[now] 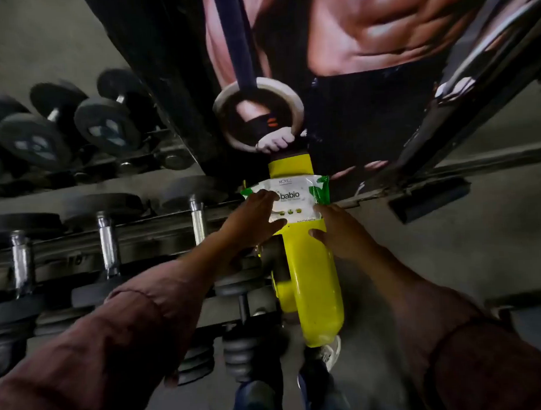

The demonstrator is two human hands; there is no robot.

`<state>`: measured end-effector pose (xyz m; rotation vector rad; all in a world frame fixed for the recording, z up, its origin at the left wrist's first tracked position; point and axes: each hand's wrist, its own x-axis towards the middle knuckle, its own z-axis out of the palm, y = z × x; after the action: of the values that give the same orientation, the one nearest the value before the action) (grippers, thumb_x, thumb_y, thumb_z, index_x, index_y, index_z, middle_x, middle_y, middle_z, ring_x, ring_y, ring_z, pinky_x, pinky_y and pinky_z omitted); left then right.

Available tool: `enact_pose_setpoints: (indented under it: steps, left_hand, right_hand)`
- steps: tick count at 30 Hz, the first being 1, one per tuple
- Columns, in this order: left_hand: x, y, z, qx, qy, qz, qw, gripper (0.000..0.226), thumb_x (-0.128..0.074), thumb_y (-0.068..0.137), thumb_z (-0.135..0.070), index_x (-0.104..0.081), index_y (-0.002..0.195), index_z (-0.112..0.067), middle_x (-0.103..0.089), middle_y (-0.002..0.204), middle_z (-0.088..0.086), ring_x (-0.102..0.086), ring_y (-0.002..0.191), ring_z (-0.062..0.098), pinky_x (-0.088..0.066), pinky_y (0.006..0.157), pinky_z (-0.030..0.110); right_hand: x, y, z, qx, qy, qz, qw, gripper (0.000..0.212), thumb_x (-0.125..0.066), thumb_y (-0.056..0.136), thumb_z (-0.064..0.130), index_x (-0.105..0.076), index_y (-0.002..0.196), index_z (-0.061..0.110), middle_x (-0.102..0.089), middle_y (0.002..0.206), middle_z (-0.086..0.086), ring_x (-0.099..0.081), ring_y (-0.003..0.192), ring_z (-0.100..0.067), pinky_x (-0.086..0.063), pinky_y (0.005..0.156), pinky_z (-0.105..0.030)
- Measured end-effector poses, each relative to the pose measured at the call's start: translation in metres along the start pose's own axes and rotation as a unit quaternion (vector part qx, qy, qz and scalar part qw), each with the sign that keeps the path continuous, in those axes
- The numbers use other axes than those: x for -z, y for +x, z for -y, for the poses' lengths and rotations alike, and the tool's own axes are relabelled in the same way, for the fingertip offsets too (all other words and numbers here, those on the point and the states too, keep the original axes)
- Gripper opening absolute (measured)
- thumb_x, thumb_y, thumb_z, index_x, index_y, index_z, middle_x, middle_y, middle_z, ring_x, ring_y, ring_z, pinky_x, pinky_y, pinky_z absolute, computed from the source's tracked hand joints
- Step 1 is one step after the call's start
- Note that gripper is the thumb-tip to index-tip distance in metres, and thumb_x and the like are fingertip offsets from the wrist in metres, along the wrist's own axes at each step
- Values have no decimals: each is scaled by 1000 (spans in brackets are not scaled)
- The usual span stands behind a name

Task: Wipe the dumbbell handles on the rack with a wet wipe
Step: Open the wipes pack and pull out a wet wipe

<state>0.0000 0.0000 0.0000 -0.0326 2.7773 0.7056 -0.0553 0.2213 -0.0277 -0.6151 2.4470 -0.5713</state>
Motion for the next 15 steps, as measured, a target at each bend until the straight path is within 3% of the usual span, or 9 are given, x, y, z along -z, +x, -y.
enact_pose_setpoints:
  steps: [8, 15]
  left_hand:
    - [-17, 62, 16, -58, 95, -6, 994, 72, -77, 86, -37, -47, 145, -7, -49, 144, 15, -46, 130, 36, -43, 105, 44]
    - [-28, 79, 19, -97, 154, -42, 982, 61, -86, 74, -37, -59, 117, -3, -56, 118, 18, -52, 107, 37, -47, 86, 45]
  right_hand:
    - [-12, 36, 0, -27, 58, -49, 997, 72, -64, 95, 30, -26, 155, 24, -43, 150, -9, -46, 134, -29, -45, 105, -45]
    - [-29, 55, -3, -33, 53, -117, 991, 63, -63, 96, 32, -35, 151, 21, -48, 146, -9, -49, 131, -28, -46, 101, -42]
